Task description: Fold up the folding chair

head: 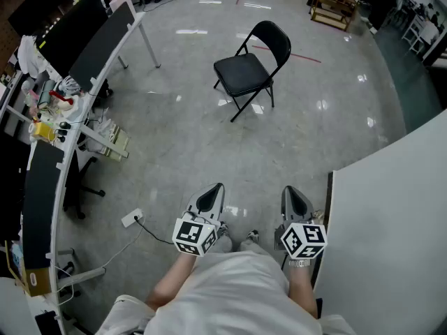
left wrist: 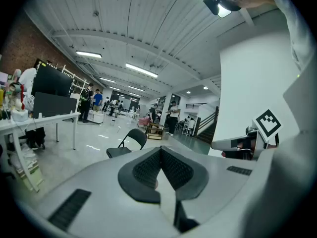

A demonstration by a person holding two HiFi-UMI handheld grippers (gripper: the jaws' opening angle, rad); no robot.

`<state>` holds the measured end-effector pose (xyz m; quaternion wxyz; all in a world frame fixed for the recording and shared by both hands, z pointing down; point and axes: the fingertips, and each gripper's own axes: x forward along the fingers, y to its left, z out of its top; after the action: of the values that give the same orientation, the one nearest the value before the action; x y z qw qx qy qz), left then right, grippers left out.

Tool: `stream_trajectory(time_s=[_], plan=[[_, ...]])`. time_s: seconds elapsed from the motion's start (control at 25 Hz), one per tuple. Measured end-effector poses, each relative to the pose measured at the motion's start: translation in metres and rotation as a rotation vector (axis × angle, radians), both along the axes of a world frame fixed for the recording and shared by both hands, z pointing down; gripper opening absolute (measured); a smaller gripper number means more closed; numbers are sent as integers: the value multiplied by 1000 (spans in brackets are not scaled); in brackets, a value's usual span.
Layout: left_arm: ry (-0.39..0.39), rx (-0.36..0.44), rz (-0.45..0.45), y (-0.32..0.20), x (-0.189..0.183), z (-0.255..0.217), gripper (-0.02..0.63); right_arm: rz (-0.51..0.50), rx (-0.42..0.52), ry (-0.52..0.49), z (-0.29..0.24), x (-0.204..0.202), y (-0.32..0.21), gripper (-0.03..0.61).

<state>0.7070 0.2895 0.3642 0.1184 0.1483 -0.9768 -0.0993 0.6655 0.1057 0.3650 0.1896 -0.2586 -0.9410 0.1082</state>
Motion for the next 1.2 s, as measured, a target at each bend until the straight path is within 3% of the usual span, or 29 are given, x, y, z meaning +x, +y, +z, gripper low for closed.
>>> stream_trajectory(time_s=[0.6,1.2], plan=[[31,-7,-108,-56,13,-7,12,-50,-23,-16,-3,0,-63,5],[30,-18,-142,-102,23,0,12,-5,-47,17,8,5,-129,5]])
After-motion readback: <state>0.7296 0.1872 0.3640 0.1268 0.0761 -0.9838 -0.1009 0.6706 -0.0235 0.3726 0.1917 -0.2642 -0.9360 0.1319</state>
